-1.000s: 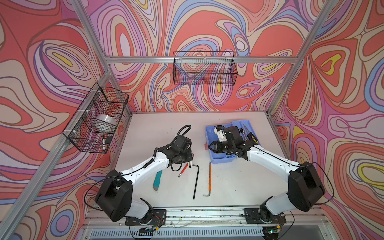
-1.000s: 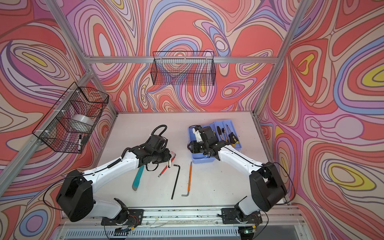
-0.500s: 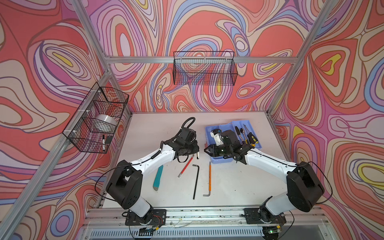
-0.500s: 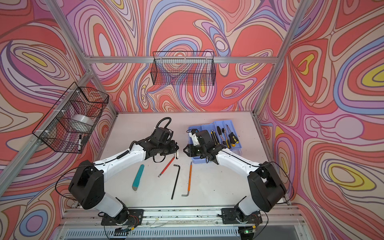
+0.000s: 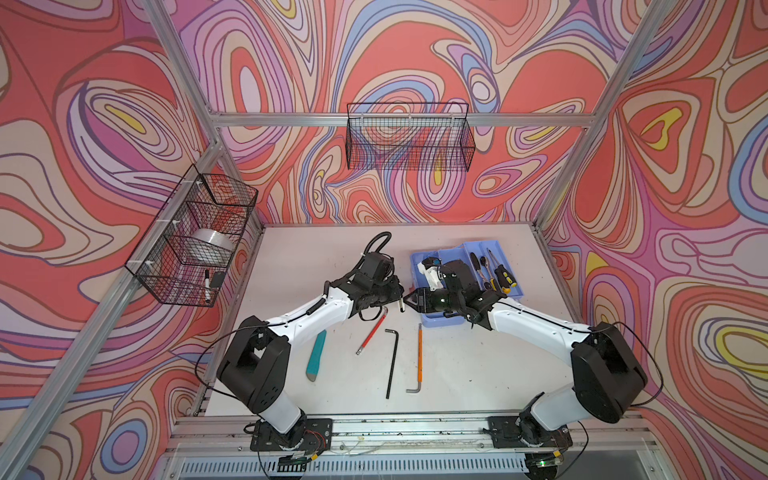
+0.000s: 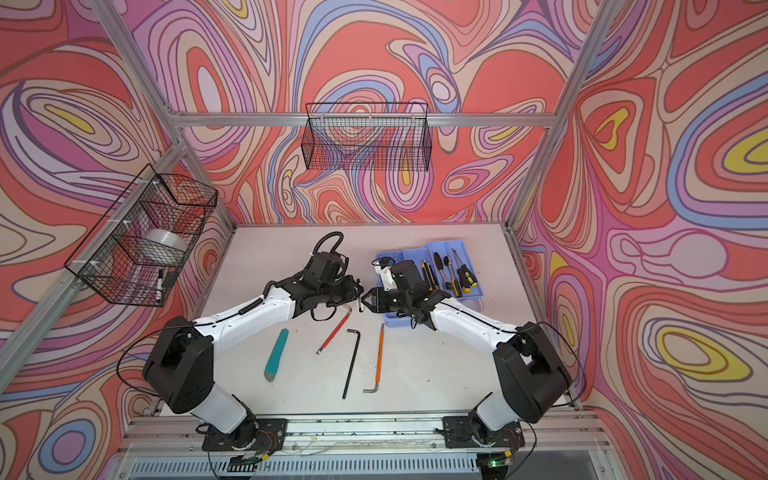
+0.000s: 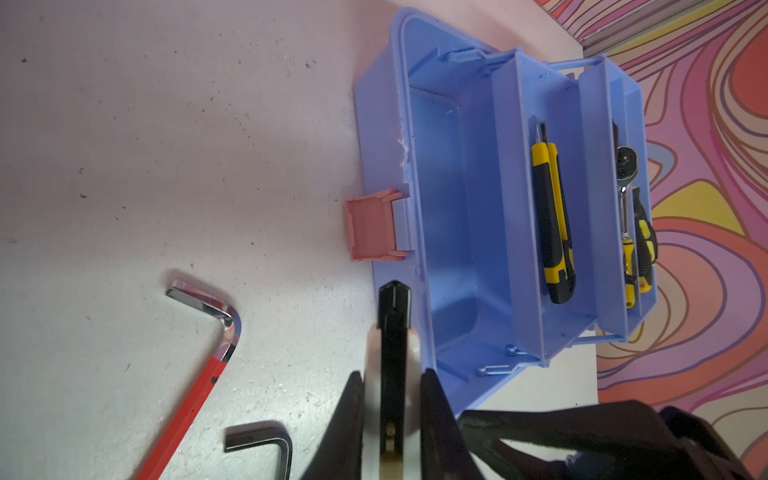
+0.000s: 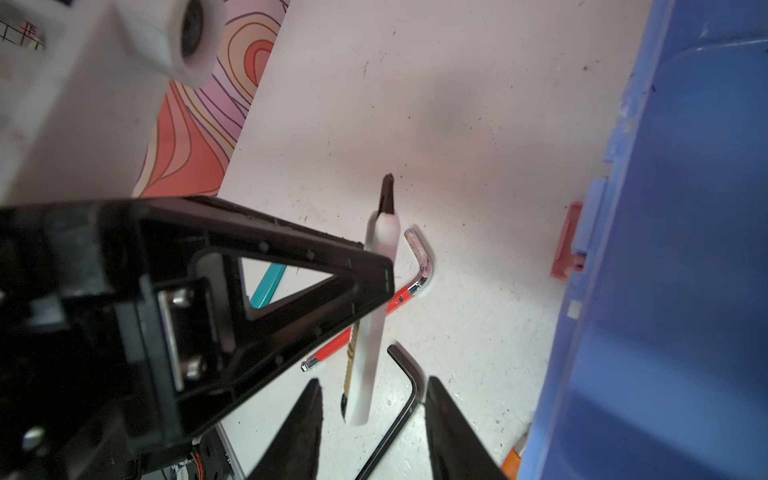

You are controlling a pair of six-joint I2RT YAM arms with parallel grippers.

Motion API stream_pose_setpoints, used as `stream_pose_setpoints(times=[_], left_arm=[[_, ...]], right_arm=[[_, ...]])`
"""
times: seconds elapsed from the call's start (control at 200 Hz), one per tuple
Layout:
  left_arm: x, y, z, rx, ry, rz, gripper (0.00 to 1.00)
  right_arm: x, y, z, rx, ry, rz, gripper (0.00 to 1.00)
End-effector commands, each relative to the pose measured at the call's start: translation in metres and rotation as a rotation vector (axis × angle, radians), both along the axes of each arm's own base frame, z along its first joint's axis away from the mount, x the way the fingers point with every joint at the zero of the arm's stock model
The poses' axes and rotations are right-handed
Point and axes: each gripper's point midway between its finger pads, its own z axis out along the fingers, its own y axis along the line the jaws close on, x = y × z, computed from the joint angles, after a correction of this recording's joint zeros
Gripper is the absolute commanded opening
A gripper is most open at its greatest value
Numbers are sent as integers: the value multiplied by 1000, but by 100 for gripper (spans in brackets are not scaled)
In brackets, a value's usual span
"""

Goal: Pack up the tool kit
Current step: 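Close the right gripper on the white tool and open the left gripper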

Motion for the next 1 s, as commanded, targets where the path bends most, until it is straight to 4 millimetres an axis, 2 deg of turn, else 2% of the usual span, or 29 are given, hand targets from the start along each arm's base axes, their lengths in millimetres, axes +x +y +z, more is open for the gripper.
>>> stream_pose_setpoints(times=[0.0,0.135,0.416,0.721,0.846,0.991], left_arm=[[8,-10,10,-54,-20,7,11],[9,-12,13,-72,-26,7,11],[5,-15,16,-116,-28,6,11],[2,-15,16,-126,-30,-3,12],[0,-15,17,-133,-36,-9,16],[-2,-14,21,-135,-53,-20,21]], right_arm=[[-1,11,-6,19,20,22,41],[0,13,-10,1,26,24,39],[4,15,-6,17,13,12,36],[7,17,-3,26,5,2,18],[6,18,-3,33,4,6,9],[6,17,-4,31,8,-1,4]])
